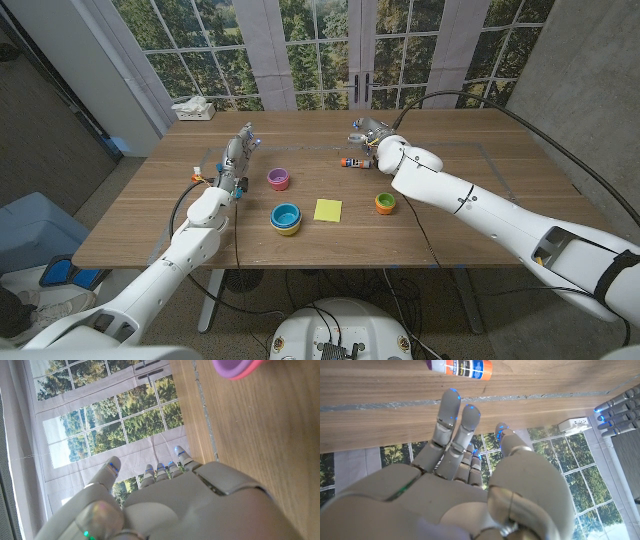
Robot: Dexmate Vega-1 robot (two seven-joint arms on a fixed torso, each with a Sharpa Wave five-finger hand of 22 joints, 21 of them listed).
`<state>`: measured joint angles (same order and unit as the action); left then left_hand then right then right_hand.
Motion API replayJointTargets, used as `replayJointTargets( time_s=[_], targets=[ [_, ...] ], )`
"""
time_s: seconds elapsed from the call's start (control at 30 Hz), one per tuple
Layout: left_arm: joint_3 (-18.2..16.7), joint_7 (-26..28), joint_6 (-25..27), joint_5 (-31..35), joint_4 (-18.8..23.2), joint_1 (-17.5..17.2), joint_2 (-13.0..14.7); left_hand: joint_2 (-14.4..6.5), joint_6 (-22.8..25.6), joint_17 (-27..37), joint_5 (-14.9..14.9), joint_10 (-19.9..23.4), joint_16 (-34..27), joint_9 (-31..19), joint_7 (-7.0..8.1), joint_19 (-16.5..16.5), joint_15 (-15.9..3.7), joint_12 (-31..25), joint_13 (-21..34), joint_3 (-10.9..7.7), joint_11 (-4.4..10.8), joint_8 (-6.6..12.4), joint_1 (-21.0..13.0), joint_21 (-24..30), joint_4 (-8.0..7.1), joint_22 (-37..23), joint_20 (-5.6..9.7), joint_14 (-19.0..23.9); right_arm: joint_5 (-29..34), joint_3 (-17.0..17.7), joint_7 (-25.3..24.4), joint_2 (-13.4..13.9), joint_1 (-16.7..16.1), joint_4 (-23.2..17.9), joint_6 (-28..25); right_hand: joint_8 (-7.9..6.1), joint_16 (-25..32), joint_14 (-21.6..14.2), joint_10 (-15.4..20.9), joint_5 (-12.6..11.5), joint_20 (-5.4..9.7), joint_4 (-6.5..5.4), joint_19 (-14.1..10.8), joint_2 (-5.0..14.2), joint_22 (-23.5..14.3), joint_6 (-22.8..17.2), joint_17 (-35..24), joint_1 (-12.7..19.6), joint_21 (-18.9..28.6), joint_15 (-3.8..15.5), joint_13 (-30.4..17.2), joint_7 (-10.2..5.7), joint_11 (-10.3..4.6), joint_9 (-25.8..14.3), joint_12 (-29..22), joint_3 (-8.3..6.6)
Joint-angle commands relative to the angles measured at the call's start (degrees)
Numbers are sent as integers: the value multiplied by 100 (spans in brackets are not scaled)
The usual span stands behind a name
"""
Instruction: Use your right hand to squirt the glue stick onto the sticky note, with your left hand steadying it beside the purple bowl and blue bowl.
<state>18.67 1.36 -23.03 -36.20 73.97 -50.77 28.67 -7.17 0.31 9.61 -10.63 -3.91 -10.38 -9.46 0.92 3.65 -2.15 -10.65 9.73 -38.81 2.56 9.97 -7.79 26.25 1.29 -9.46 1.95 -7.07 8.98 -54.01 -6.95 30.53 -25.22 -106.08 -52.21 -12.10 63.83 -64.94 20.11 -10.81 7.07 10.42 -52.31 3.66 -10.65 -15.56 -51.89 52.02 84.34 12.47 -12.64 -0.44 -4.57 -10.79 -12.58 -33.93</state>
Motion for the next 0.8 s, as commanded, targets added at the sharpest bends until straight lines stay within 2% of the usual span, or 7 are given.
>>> replayJointTargets(
  time_s=[0.03,0.27,0.5,0.73,0.8],
  targets=[
    [-39,-38,-17,-54,24,-50,30,-244,-37,6,16,-23,1,-27,11,-30,-181,-12,19,29,4,17,-63,-24,1,-17,304,-32,94,-513,222,-298,427,257,-628,-19,-50,-76,77,-35,514,-14,-15,-9,8,-92,-10,146,38,23,-26,-22,16,-15,-46,-40],
    [-53,-60,-13,-70,48,-76,58,-253,-36,6,15,-23,1,-27,8,-36,-183,-13,19,39,4,18,-65,-44,10,-18,299,-30,96,-688,169,-368,534,358,-676,12,-368,-15,87,-23,513,-50,81,-35,27,-107,300,249,15,23,-29,18,72,-16,-12,6],
    [-66,-74,-17,-75,55,-92,82,-265,-37,8,14,-22,-1,-27,10,-42,-183,-14,19,47,9,19,-64,-63,13,-18,298,-28,118,-753,53,-429,527,507,-507,-38,-418,-252,311,-19,511,-33,31,-53,24,-336,404,443,52,28,-36,25,84,-23,-60,58],
    [-84,-68,-17,-95,55,-110,84,-272,-35,10,14,-18,-1,-27,8,-47,-178,-15,19,55,8,20,-61,-78,14,-19,296,-30,386,-895,-292,-571,479,745,-387,-93,-422,-417,573,31,503,4,-86,-322,21,-607,438,592,131,32,-36,30,122,-22,-112,211],
    [-88,-87,-20,-108,40,-103,84,-275,-31,10,13,-17,-3,-27,8,-49,-182,-16,19,59,0,21,-60,-84,14,-19,296,-27,473,-964,-334,-661,509,837,-490,-111,-392,-487,667,42,511,13,-118,-385,23,-696,412,672,147,31,-37,-4,100,-22,-133,238]
  ],
)
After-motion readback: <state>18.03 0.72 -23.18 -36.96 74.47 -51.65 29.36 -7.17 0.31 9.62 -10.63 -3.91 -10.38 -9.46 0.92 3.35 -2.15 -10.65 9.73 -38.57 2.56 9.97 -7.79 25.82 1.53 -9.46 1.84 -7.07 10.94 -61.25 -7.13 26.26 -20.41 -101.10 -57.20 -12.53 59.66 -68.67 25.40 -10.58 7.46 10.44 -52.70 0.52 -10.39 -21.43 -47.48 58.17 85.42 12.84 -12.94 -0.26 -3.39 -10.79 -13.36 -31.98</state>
